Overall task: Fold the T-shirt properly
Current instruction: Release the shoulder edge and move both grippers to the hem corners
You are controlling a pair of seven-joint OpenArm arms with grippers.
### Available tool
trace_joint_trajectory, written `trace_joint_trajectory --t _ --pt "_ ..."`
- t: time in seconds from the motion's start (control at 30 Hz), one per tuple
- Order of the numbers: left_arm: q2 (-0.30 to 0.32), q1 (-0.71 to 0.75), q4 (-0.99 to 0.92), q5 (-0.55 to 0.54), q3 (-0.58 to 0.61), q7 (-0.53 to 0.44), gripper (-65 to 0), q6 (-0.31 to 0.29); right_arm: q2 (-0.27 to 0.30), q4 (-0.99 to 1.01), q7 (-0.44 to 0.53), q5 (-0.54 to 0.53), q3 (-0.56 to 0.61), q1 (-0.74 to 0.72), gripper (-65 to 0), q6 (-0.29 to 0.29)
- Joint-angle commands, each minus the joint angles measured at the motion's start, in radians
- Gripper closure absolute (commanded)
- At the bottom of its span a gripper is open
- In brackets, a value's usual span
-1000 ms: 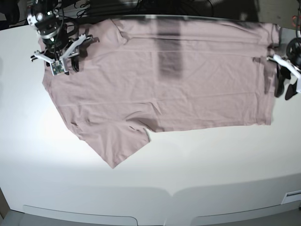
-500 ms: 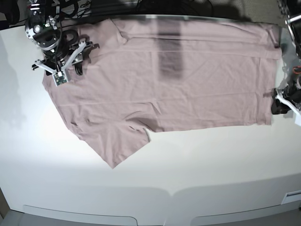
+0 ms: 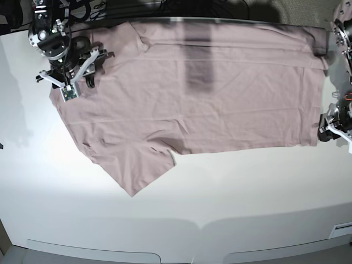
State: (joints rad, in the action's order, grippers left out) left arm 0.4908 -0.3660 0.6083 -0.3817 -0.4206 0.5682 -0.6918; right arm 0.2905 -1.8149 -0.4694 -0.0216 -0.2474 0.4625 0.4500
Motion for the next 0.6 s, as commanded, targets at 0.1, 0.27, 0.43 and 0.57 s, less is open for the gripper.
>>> trace_joint_trajectory --t 0.1,0.27,0.43,0.57 --pt "0.014 -0.013 0.006 -0.104 -0.003 0.117 -18.4 -0.006 0.009 -0.018 0.019 -0.009 -0.005 -0.023 -25.7 -0.005" --pt "0.008 -0.013 0.007 -0.124 -0.003 0.143 -18.4 -0.006 0.009 -0.018 0.016 -0.012 -0.005 -0.039 -25.7 -0.005" --pt "-0.028 -0.014 0.007 -0.124 -0.003 0.143 -18.4 -0.006 0.009 -0.018 0.016 -0.012 -0.005 -0.043 -25.7 -0.005" --pt "-0.056 -0.014 0.007 -0.107 -0.003 0.134 -18.4 -0.006 0.009 -0.018 0.015 -0.012 -0.005 -0.047 -25.7 -0.004"
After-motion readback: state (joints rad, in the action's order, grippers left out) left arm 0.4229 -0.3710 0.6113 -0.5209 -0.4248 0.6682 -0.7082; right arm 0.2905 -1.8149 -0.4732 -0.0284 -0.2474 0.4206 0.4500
